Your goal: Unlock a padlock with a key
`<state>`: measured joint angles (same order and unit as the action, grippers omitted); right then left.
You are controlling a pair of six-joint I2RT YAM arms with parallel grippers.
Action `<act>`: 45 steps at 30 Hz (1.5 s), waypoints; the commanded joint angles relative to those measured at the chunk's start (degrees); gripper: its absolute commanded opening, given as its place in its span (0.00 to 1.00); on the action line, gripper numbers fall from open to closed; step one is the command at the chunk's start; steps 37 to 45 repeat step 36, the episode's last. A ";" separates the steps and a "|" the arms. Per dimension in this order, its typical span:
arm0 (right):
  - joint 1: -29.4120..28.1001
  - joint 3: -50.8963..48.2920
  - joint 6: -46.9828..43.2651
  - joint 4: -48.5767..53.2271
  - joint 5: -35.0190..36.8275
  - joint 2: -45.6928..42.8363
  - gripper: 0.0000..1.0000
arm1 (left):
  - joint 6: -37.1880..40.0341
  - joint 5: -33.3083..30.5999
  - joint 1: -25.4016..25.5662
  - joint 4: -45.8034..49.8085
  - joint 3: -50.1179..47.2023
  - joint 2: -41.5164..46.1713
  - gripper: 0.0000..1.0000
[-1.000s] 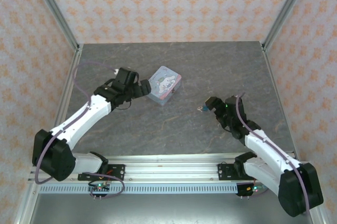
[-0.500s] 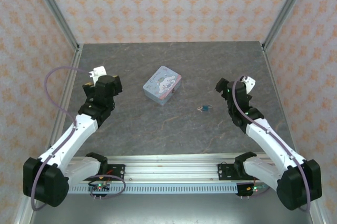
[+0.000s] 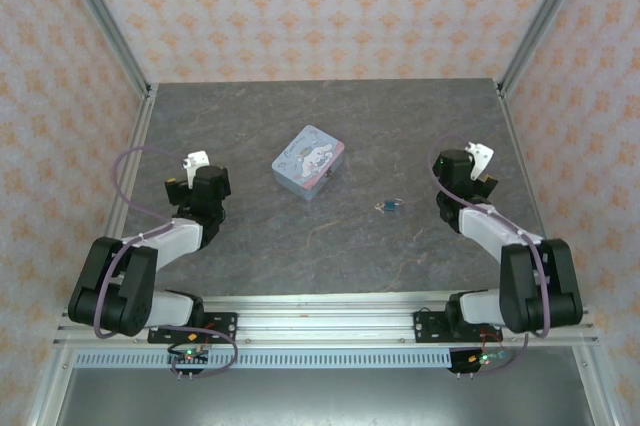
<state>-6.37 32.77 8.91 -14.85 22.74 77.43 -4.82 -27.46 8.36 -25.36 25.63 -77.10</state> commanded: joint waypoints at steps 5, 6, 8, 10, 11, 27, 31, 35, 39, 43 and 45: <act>2.07 -10.08 -9.62 -27.20 -8.11 4.18 0.99 | 2.94 9.19 -3.25 -18.00 -4.41 -2.90 1.00; 2.48 -13.30 -10.03 -35.37 -10.63 6.14 0.99 | 2.74 10.46 -3.95 -19.55 -4.81 -3.74 1.00; 2.59 -17.24 -10.62 -48.37 -10.78 11.11 0.99 | 1.98 12.69 -5.16 -21.31 -5.19 -5.50 1.00; 2.68 -15.24 -10.32 -40.75 -11.73 8.92 0.99 | 2.31 14.28 -5.55 -22.64 -4.60 -8.15 1.00; 2.91 -14.12 -10.30 -37.96 -12.72 8.39 0.99 | 2.77 15.25 -5.59 -21.72 -3.50 -8.49 1.00; 4.13 -10.54 -9.85 -33.13 -14.15 9.83 0.99 | 5.18 21.65 -5.73 -16.91 -0.91 -8.94 1.00; 3.96 -8.78 -10.98 -30.56 -16.33 10.53 0.99 | 5.22 21.60 -5.72 -16.82 -0.84 -8.94 1.00; 4.31 -9.34 -11.28 -31.20 -18.03 10.05 0.99 | 5.28 21.58 -5.73 -16.90 -0.87 -8.94 1.00; 4.26 -9.65 -11.56 -31.78 -18.44 9.99 0.99 | 5.34 21.66 -5.79 -16.99 -0.93 -8.87 1.00; 4.26 -9.65 -11.56 -31.78 -18.44 9.99 0.99 | 5.34 21.66 -5.79 -16.99 -0.93 -8.87 1.00; 4.26 -9.65 -11.56 -31.78 -18.44 9.99 0.99 | 5.34 21.66 -5.79 -16.99 -0.93 -8.87 1.00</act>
